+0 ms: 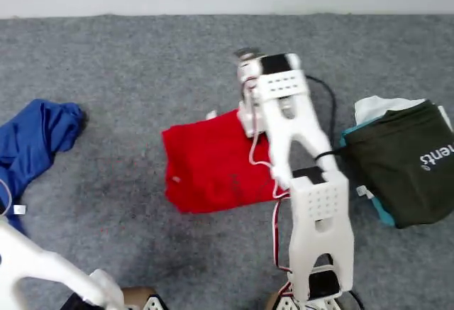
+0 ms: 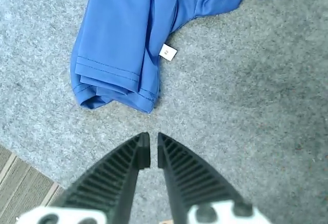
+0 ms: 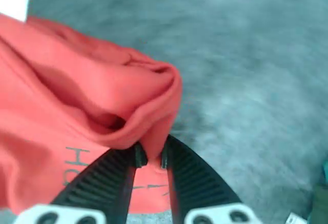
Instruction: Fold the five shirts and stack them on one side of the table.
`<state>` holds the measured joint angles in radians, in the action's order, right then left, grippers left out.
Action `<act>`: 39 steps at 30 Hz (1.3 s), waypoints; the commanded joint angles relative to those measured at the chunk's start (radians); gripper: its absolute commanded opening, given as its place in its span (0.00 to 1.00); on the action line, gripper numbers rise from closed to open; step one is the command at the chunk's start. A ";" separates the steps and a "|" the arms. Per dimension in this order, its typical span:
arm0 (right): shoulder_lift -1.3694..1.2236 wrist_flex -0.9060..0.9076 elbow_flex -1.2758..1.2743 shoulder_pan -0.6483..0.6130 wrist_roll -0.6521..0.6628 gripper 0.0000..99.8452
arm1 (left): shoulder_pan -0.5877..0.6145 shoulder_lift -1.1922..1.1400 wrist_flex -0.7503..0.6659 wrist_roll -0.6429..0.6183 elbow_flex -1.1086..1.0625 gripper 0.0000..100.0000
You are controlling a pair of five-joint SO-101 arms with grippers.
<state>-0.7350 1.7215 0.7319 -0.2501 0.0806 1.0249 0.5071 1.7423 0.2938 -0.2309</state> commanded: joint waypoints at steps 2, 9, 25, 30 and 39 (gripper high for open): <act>0.082 0.001 0.114 0.137 -0.098 0.01 | 0.000 0.006 0.012 -0.009 0.004 0.04; 0.097 0.076 0.311 0.354 -0.173 0.01 | 0.000 0.006 0.012 -0.009 0.004 0.04; 0.487 0.073 -0.061 0.921 -0.172 0.01 | 0.000 0.006 0.012 -0.009 0.002 0.04; 0.493 0.033 -0.166 1.020 -0.091 0.01 | 0.000 0.006 0.012 -0.009 0.002 0.04; 0.463 -0.110 -0.330 1.136 -0.083 0.01 | -0.002 0.006 0.014 -0.009 -0.012 0.04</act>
<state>-0.2977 1.6617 0.4266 0.8408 -0.0146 1.0249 0.5071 1.7423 0.2938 -0.2355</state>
